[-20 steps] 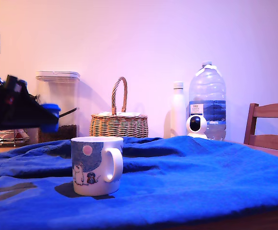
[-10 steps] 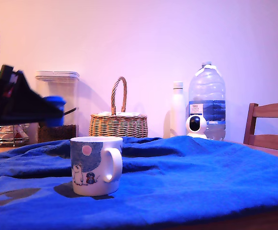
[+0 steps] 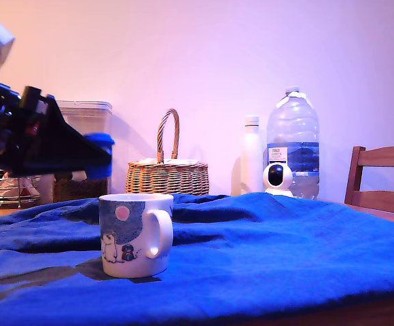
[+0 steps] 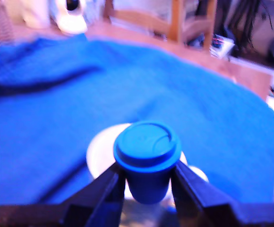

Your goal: Pick up the coffee capsules on the table and drop them inside the coffee cup

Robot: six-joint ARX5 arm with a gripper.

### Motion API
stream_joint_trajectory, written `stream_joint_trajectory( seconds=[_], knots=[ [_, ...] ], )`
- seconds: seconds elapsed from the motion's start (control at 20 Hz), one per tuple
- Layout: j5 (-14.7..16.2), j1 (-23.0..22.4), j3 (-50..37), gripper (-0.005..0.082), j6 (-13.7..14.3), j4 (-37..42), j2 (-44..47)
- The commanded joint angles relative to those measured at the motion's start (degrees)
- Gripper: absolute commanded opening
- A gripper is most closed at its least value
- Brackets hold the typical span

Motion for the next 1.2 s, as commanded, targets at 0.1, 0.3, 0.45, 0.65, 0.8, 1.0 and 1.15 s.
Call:
stream_joint_trajectory(
  seconds=[0.1,0.3,0.45,0.65,0.8,1.0,1.15],
  knots=[
    [-2.4,-3.0,8.2,0.0191,2.3,-9.8,0.1],
    [-4.8,-4.9,14.6,0.0191,4.3,-19.0,3.3],
    [-6.0,-5.1,19.3,0.0191,6.2,-25.2,6.8],
    [-7.2,-5.1,23.4,0.0191,7.7,-30.9,10.4],
    [-7.8,-5.1,23.9,0.0191,8.3,-31.9,10.5],
    [-7.7,-5.1,24.0,0.0191,8.7,-33.9,10.5],
    [-7.8,-5.1,24.0,0.0191,8.7,-34.6,10.5]
  ],
)
